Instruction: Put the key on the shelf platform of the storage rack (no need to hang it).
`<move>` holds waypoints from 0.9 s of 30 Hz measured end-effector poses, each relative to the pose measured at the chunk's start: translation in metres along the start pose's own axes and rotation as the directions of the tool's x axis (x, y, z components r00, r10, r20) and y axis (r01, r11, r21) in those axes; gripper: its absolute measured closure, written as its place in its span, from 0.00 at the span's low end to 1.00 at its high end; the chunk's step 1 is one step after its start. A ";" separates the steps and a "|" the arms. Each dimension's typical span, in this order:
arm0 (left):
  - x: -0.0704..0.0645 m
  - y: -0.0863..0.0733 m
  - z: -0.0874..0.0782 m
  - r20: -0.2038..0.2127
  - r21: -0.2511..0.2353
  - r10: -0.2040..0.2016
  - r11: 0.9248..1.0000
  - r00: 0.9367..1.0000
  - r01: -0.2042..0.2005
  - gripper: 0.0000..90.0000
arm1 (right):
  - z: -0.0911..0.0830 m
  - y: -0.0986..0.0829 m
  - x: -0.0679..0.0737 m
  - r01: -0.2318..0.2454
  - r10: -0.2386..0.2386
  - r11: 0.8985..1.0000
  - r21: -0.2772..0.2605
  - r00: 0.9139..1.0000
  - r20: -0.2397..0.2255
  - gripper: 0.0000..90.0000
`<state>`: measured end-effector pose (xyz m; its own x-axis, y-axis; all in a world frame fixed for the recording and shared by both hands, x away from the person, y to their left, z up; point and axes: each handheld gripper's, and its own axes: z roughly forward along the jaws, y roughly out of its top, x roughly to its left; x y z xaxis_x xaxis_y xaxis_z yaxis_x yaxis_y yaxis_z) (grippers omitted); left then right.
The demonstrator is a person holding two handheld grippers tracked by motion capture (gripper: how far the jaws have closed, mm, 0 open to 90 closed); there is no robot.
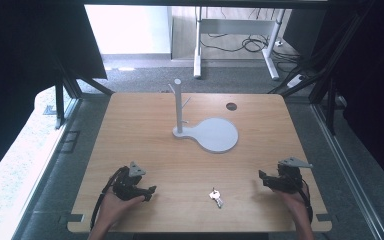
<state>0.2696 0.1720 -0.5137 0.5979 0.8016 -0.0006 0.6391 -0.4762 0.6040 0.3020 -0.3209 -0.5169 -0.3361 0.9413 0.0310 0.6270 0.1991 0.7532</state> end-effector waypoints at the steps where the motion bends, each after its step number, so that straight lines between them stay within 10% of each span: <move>1: 0.000 0.000 0.001 0.001 0.005 0.002 1.000 1.000 -0.002 0.23 | -0.001 0.000 0.000 0.003 -0.004 1.000 -0.002 1.000 -0.001 0.22; 27: -0.002 0.001 0.000 0.004 0.004 0.005 1.000 1.000 -0.005 0.23 | -0.006 0.001 -0.003 -0.018 0.019 1.000 0.024 0.999 -0.033 0.33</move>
<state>0.2693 0.1701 -0.5131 0.6031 0.7977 -0.0002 0.6376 -0.4819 0.6010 0.2993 -0.3256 -0.5120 -0.3474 0.9353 0.0672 0.6499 0.1885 0.7363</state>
